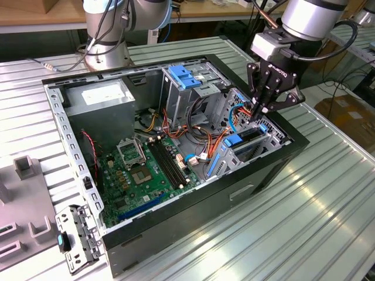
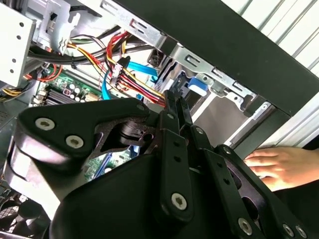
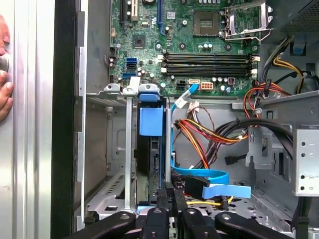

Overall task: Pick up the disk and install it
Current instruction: 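Insert the first disk wire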

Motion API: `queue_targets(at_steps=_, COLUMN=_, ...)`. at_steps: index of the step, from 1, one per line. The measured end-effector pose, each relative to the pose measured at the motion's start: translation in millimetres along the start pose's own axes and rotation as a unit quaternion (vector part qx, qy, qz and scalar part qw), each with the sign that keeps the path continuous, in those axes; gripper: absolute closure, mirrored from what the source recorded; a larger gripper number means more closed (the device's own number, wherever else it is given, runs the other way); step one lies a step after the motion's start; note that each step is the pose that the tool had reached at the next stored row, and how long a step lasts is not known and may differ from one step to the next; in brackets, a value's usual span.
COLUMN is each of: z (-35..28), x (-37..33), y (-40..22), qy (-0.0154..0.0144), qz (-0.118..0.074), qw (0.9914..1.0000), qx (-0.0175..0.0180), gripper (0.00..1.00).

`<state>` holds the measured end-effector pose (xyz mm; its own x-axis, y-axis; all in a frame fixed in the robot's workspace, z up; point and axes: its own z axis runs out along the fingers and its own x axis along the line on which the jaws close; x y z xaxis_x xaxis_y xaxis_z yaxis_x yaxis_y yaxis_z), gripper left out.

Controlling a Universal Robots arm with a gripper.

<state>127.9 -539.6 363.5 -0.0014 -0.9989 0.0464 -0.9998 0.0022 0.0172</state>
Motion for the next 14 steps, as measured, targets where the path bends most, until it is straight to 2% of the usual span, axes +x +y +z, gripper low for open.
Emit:
queue_targets(at_steps=5, z=4.5, x=4.4, y=2.7, qy=-0.0013, qz=0.001, qw=1.00000, qx=0.0002, gripper=0.84)
queue_targets(at_steps=9, z=6.2, x=4.7, y=4.0, qy=-0.0015, qz=0.001, qw=1.00000, qx=0.0007, gripper=0.84)
queue_targets(at_steps=14, z=8.7, x=5.1, y=5.2, qy=-0.0014, qz=0.000, qw=0.99999, qx=0.0043, gripper=0.84)
